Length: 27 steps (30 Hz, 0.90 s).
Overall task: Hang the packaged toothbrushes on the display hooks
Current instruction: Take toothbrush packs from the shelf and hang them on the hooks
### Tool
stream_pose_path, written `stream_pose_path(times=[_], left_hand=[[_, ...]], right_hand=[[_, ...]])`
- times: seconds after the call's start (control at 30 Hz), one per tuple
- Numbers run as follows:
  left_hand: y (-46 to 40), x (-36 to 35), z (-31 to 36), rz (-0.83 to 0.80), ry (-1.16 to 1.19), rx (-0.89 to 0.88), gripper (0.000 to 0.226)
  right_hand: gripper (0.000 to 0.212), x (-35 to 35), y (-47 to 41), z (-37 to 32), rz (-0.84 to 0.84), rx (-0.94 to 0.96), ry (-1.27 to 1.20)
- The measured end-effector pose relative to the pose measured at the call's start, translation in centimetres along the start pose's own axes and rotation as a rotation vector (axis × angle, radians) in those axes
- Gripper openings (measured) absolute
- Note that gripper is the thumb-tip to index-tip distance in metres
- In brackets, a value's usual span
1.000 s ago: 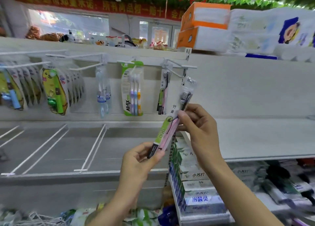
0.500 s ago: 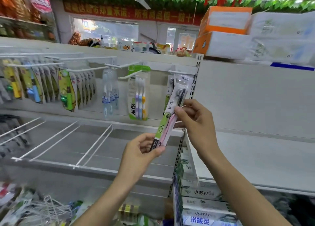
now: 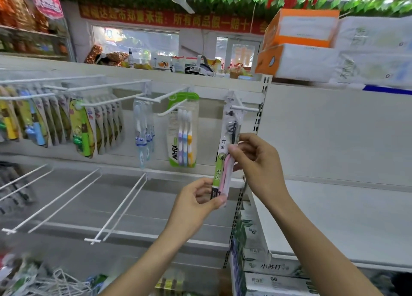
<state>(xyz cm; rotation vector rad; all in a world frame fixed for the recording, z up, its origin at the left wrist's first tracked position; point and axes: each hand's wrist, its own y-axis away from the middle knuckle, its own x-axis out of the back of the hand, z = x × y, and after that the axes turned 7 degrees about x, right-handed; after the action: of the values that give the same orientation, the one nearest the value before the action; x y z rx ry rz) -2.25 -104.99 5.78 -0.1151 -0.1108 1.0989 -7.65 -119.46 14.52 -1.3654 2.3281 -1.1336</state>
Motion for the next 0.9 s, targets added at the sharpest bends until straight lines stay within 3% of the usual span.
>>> stream_pose_path(times=[0.27,0.37,0.5,0.7,0.8,0.9], left_hand=[[-6.7,-0.2,-0.4,-0.001,-0.176,0.004,0.032],[-8.8,-0.3,-0.7,-0.003,-0.207,0.013,0.045],[-11.0,-0.4,-0.9,0.012,-0.219,0.005,0.022],[-12.1,-0.2,-1.6,0.002,-0.229,-0.002,0.013],[-11.8,0.2,-2.3,-0.011,-0.231,0.011,0.021],[-11.3,1.2,-3.4,-0.058,-0.408,0.036,0.021]], right_hand=[[0.013,-1.1,-4.1,3.7,0.070,-0.064,0.085],[0.016,-1.5,-5.5,4.9,0.105,-0.097,0.122],[0.007,-2.2,-6.8,6.5,0.140,-0.134,0.164],[0.017,-2.7,-7.2,7.6,0.151,-0.183,0.207],[0.022,-2.6,-7.0,7.6,0.127,-0.167,0.239],[0.022,-1.8,-6.1,7.6,0.100,-0.164,0.324]])
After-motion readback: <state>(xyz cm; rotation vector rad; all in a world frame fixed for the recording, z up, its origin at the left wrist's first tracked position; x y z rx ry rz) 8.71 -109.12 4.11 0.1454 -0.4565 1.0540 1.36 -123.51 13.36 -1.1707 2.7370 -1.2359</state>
